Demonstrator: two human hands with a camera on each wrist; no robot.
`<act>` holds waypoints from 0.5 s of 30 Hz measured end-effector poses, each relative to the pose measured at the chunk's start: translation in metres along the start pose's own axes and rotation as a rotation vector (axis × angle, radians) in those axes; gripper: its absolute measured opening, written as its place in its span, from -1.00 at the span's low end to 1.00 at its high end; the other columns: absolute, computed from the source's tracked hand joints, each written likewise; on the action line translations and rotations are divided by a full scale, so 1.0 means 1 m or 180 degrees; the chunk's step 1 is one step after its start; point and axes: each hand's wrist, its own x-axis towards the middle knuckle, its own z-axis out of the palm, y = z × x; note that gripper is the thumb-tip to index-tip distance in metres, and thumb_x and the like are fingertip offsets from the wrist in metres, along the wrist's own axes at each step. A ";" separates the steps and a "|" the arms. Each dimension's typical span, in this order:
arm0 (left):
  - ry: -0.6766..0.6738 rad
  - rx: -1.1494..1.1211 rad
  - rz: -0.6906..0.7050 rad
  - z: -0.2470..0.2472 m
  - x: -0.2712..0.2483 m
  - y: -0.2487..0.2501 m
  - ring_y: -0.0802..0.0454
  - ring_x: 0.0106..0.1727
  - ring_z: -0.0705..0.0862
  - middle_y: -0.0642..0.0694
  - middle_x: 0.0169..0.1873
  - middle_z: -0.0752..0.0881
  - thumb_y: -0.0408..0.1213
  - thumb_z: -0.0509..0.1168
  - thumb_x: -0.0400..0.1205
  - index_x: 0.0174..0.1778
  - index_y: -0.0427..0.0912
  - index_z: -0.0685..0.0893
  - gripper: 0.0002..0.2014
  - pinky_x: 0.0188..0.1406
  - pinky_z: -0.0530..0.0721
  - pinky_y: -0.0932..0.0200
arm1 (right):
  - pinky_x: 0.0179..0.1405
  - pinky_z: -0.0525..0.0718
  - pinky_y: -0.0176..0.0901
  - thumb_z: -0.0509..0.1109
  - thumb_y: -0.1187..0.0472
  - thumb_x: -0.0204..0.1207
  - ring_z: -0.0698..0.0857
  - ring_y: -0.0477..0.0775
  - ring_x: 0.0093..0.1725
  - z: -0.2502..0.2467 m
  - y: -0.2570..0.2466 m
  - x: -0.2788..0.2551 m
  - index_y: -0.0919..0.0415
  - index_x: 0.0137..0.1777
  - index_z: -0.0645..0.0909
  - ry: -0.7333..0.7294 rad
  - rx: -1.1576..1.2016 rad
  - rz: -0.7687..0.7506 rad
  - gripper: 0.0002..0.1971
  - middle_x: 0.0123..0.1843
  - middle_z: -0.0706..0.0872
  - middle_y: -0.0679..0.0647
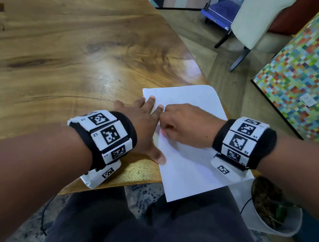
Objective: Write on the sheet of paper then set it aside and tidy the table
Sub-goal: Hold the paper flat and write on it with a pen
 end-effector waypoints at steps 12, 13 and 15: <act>-0.0048 0.0129 0.0001 -0.003 0.004 0.004 -0.27 0.78 -0.11 -0.21 0.78 -0.24 0.71 0.30 0.16 0.78 0.08 -0.21 0.41 0.53 0.26 -0.55 | -0.18 0.59 0.00 0.31 0.21 0.56 0.58 0.06 -0.17 0.004 0.009 -0.004 0.11 -0.15 0.60 0.0149 0.0045 -0.0073 -0.93 -0.16 0.52 -0.09; -0.0058 0.0146 0.0017 -0.003 0.004 0.005 -0.29 0.78 -0.10 -0.23 0.78 -0.24 0.70 0.30 0.17 0.78 0.11 -0.19 0.39 0.54 0.24 -0.55 | -0.19 0.59 -0.01 0.32 0.22 0.55 0.60 0.07 -0.16 0.005 0.007 -0.006 0.14 -0.13 0.62 0.0092 0.0073 -0.0163 -0.93 -0.15 0.54 -0.08; -0.0005 0.0197 0.0044 -0.003 0.005 0.005 -0.32 0.77 -0.08 -0.27 0.78 -0.21 0.71 0.29 0.17 0.78 0.16 -0.18 0.37 0.56 0.23 -0.53 | -0.13 0.63 0.06 0.28 0.18 0.57 0.64 0.13 -0.12 0.004 0.014 -0.002 0.14 -0.09 0.63 0.0086 -0.0072 0.0005 -0.89 -0.12 0.61 -0.01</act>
